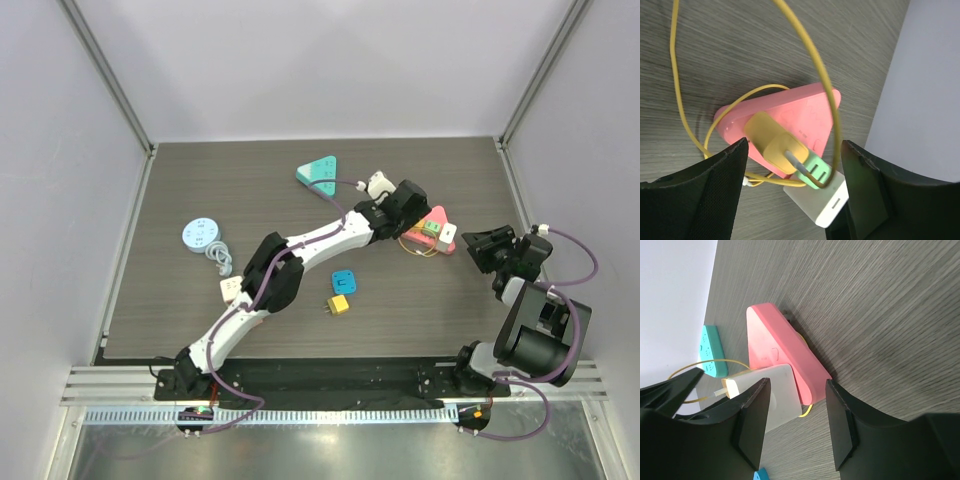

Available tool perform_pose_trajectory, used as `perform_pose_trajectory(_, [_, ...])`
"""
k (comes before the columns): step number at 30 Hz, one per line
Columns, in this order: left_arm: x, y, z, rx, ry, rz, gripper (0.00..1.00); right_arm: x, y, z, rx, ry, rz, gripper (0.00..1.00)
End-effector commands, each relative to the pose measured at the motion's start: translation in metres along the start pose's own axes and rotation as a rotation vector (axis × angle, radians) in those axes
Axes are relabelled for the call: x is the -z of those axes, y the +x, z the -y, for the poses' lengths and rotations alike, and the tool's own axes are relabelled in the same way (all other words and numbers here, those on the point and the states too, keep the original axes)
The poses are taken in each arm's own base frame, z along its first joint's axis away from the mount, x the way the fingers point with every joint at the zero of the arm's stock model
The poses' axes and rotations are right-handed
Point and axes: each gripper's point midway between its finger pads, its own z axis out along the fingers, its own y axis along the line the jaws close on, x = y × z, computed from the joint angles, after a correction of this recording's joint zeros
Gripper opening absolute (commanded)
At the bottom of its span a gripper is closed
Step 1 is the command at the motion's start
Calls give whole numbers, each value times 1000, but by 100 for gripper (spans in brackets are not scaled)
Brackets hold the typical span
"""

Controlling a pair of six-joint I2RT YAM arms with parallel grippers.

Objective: Pull the plug off the socket

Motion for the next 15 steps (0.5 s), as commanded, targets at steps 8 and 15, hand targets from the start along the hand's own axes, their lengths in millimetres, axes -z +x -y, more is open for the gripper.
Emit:
perform_pose_trajectory(8, [-6,-10,6,42,12,45,74,-5,-9,-9,38,-35,18,54])
perform_pose_trajectory(15, [-13,-3,1,45,15,12,68,-2,-14,-5,65,9,33,54])
